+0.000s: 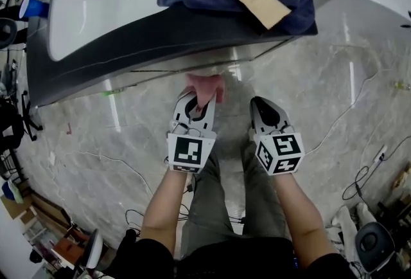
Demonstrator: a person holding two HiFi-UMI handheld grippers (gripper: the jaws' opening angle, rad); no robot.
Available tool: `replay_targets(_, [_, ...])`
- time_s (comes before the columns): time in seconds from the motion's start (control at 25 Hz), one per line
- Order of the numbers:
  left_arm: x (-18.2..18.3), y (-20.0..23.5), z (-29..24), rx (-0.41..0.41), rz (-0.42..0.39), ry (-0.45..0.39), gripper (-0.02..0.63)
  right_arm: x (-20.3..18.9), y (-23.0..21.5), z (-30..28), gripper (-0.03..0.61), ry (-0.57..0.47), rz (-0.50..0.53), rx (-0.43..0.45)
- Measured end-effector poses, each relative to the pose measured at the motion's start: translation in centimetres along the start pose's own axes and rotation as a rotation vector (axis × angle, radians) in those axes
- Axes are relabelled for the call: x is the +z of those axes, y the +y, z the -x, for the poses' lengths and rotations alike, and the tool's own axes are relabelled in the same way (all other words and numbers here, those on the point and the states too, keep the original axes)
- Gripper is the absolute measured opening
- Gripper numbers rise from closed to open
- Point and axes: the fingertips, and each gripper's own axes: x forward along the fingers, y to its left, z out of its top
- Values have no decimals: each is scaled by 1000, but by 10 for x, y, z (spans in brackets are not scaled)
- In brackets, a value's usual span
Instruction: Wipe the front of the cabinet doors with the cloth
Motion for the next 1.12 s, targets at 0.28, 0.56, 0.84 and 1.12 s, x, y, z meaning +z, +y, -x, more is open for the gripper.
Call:
replay_targets(0.28, [-34, 41, 32, 69, 39, 25, 12, -7, 45, -27, 43, 31, 53, 60])
replay_targets(0.56, [-56, 83, 43, 117, 50, 47, 12, -8, 77, -50, 43, 51, 104, 90])
replay_targets(0.84, [-65, 94, 28, 108, 23, 61, 12, -8, 85, -63, 43, 67, 124, 104])
replay_targets(1.12, [-66, 97, -2, 90, 18, 80, 12, -5, 66, -65, 43, 61, 105, 86])
